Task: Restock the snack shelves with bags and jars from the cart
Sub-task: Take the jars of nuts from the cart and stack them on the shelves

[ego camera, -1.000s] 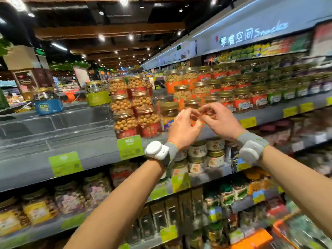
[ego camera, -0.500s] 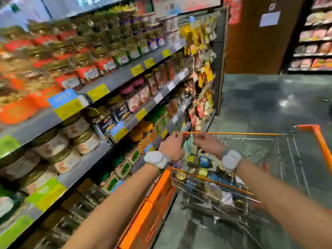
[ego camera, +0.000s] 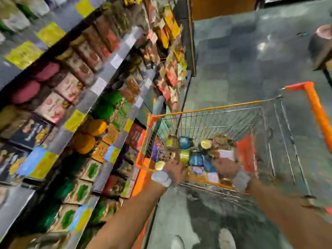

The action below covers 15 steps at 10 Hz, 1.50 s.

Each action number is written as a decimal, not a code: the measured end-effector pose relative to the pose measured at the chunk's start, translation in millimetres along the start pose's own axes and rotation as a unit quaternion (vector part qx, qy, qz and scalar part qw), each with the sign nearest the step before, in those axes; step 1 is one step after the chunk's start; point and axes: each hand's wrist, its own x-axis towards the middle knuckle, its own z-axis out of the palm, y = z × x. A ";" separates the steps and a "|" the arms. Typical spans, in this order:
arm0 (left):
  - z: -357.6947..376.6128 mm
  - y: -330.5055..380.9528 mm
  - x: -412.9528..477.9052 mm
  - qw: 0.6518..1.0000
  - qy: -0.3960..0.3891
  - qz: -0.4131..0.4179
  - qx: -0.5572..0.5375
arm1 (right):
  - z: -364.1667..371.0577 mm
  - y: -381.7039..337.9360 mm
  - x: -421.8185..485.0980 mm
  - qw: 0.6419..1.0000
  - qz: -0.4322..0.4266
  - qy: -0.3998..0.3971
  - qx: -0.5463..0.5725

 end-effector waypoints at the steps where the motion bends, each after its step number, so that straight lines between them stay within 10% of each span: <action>1: 17.9 -15.6 27.9 0.999 -0.045 0.012 -0.011 | 30.3 12.8 -7.0 0.987 0.101 -0.046 -0.116; 5: 57.4 -67.1 60.8 0.957 -0.231 0.179 -0.004 | 71.7 11.8 -12.5 0.949 0.224 -0.075 -0.211; 11: 185.0 -97.3 -101.9 0.996 -0.066 0.065 -0.005 | 217.6 -2.8 -125.6 0.964 0.128 -0.077 -0.220; 15: 278.0 -117.6 -227.8 0.994 -0.087 0.046 0.041 | 329.0 -15.6 -229.6 0.978 0.129 -0.034 -0.157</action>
